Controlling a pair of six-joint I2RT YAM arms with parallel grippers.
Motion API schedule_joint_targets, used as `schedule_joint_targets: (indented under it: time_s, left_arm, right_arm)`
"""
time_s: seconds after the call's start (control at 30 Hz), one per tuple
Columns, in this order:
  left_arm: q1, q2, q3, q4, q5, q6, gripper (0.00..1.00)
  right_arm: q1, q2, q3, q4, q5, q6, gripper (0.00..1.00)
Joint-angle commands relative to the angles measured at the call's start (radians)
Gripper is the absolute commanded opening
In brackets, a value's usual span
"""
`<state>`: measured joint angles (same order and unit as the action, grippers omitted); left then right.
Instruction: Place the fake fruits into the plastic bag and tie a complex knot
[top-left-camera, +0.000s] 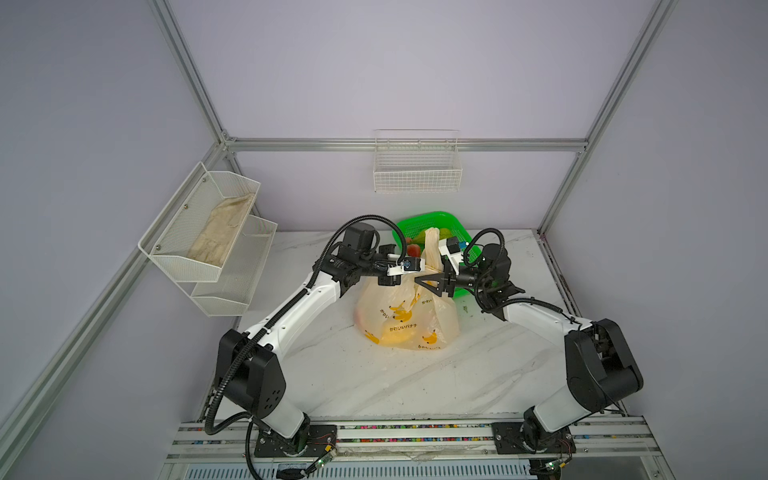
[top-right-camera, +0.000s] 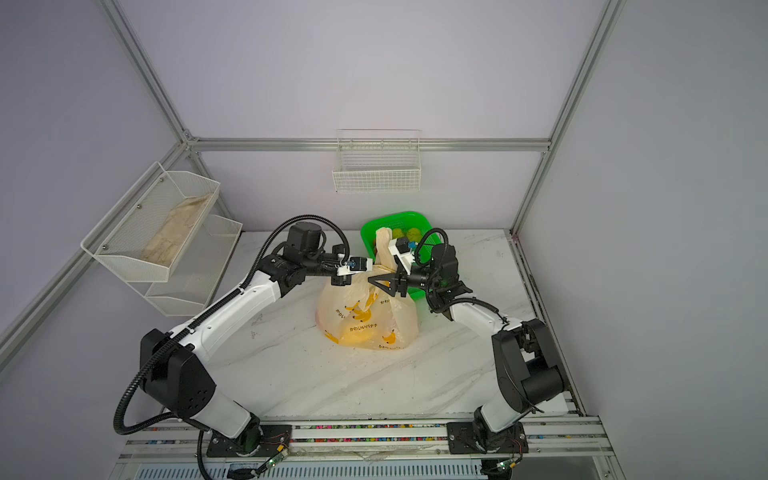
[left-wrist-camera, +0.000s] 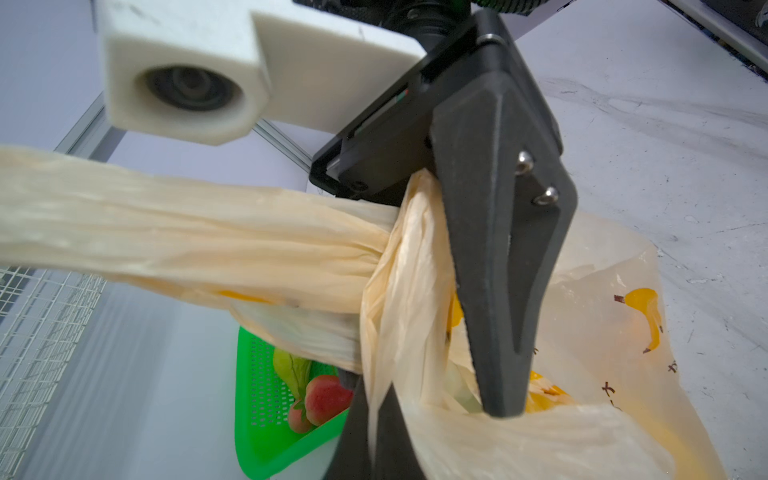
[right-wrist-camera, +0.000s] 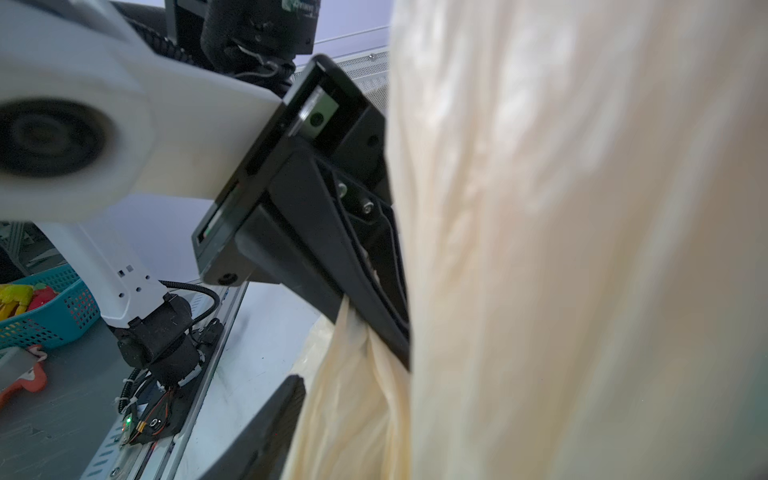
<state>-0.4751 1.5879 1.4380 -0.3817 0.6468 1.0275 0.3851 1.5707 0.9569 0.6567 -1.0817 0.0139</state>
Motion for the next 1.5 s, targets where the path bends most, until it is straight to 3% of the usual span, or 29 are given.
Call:
schedule_joint_targets:
  time_s: [0.0,0.13,0.4,0.53,0.67,0.87,0.97,1.2,1.47]
  left_arm:
    - [0.007,-0.014,0.009,0.033,0.019,-0.036,0.00]
    - [0.007,-0.003,0.020,0.029,0.023,-0.054,0.00]
    - [0.012,-0.002,0.019,0.030,0.033,-0.060,0.00]
    - [0.012,-0.007,0.017,0.029,0.035,-0.061,0.00]
    - [0.012,-0.010,0.013,0.029,0.037,-0.061,0.00]
    - [0.011,-0.002,0.023,0.031,0.040,-0.063,0.00]
    - [0.012,0.000,0.022,0.031,0.037,-0.063,0.00]
    - [0.012,0.000,0.026,0.031,0.046,-0.077,0.00]
    - [0.012,0.003,0.025,0.027,0.069,-0.092,0.00]
  right_arm:
    - [-0.014,-0.043,-0.017,0.038,-0.001,-0.011,0.63]
    - [-0.014,-0.046,-0.017,0.040,-0.020,-0.015,0.63]
    - [-0.043,-0.112,-0.066,0.040,0.079,-0.026,0.93]
    - [-0.047,-0.122,-0.087,0.041,0.103,-0.031,0.95]
    - [-0.046,-0.128,-0.101,0.047,0.103,-0.031,0.89]
    - [-0.041,-0.109,-0.103,0.113,0.049,0.013,0.63]
    - [-0.029,-0.103,-0.106,0.138,0.048,0.024,0.57]
    - [-0.005,-0.069,-0.109,0.189,0.062,0.048,0.51]
    - [0.003,-0.056,-0.112,0.231,0.088,0.063,0.51]
